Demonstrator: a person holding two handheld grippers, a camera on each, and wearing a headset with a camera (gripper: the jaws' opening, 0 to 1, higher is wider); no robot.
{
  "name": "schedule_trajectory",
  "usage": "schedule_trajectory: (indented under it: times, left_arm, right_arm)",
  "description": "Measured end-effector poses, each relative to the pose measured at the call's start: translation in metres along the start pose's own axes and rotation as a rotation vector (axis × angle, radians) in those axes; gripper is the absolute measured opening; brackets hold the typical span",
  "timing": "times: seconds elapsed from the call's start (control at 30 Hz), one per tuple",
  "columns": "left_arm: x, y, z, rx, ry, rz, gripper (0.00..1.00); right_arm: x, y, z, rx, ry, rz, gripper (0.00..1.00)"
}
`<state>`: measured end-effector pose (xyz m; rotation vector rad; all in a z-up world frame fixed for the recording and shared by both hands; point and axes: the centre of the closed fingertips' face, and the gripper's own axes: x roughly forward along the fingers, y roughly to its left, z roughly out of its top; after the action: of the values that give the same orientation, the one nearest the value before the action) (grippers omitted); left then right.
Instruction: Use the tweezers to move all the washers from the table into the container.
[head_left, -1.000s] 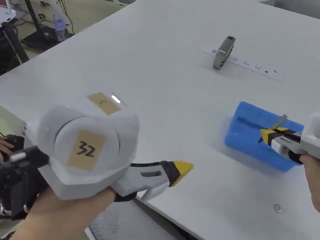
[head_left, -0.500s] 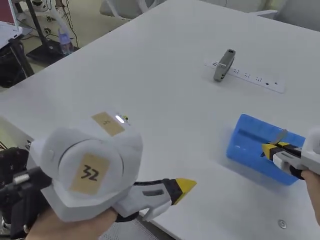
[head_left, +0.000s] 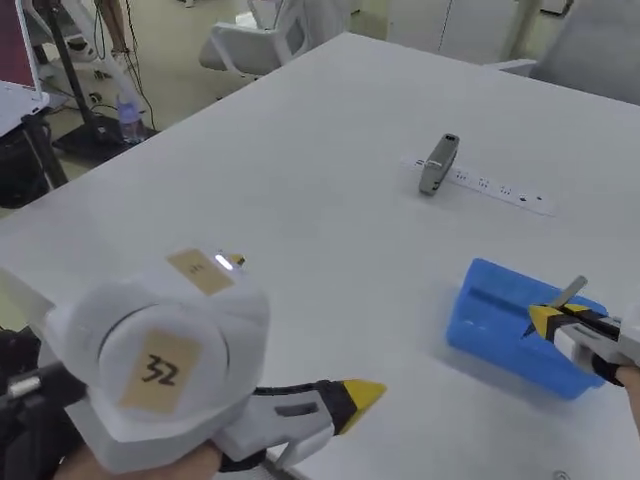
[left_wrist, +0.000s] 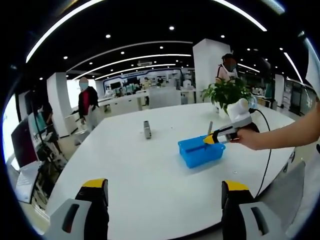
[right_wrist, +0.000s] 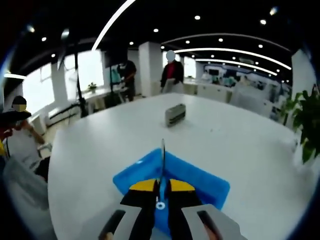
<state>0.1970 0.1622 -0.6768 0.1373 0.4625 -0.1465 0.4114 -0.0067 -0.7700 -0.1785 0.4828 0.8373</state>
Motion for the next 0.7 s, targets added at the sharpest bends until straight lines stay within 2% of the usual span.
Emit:
schedule_trajectory:
  times: [0.1, 0.27, 0.4, 0.5, 0.6, 0.7]
  left_arm:
    - [-0.002, 0.000, 0.001, -0.005, -0.001, 0.000, 0.98]
    - [-0.003, -0.003, -0.004, -0.052, 0.012, -0.016, 0.99]
    - [-0.003, -0.005, -0.006, -0.075, 0.004, -0.025, 0.99]
    - [-0.001, -0.009, -0.009, -0.053, 0.014, -0.029, 0.99]
    - [-0.001, -0.010, -0.008, -0.028, 0.008, -0.025, 0.99]
    - [0.000, -0.010, -0.008, -0.030, 0.007, -0.023, 0.99]
  right_arm:
    - [-0.012, 0.008, 0.010, -0.003, -0.041, 0.003, 0.04]
    - [-0.036, 0.018, 0.012, -0.013, -0.071, -0.003, 0.04]
    - [-0.052, 0.024, 0.005, -0.024, -0.074, -0.009, 0.04]
    - [-0.061, 0.025, -0.004, -0.011, -0.072, -0.016, 0.04]
    - [-0.064, 0.023, -0.014, 0.011, -0.056, -0.024, 0.04]
    - [-0.065, 0.021, -0.031, 0.031, -0.023, -0.034, 0.04]
